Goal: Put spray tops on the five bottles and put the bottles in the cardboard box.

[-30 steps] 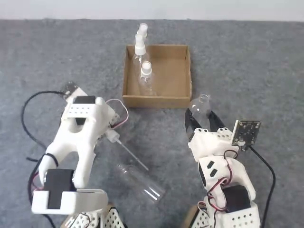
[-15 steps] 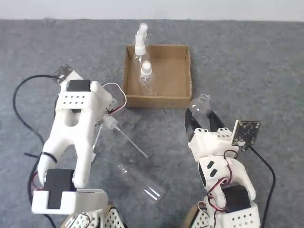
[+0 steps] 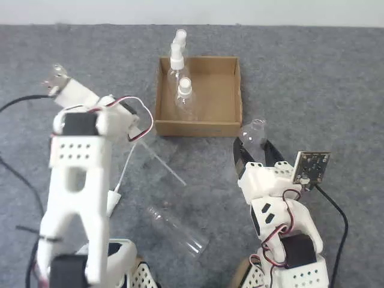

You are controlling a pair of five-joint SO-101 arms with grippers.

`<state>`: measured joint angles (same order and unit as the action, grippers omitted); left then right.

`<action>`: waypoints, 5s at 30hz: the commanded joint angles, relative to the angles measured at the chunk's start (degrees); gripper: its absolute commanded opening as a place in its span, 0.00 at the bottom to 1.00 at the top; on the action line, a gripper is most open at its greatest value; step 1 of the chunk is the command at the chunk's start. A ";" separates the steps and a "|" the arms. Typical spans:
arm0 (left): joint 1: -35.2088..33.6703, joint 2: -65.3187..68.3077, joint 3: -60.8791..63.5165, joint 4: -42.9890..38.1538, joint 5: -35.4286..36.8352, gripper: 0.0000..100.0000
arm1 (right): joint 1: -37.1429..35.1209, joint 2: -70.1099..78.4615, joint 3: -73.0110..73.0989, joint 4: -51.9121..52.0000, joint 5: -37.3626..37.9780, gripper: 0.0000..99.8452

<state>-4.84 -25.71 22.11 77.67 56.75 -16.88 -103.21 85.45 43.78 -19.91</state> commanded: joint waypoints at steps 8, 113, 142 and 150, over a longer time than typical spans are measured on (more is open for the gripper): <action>0.26 -15.30 -1.54 -1.32 -1.41 0.01 | 0.48 0.57 -0.44 -0.75 0.00 0.01; -3.25 -78.68 50.86 -41.93 7.03 0.01 | -19.91 1.10 10.99 -18.42 50.46 0.01; 3.34 -78.59 53.41 -38.59 2.64 0.01 | -24.04 0.57 10.99 -16.92 50.55 0.01; 10.29 -78.59 56.13 -38.59 -1.76 0.01 | -24.75 0.57 10.99 -16.57 50.55 0.01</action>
<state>4.57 -103.34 78.46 39.25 55.96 -40.97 -102.59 95.21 26.46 29.93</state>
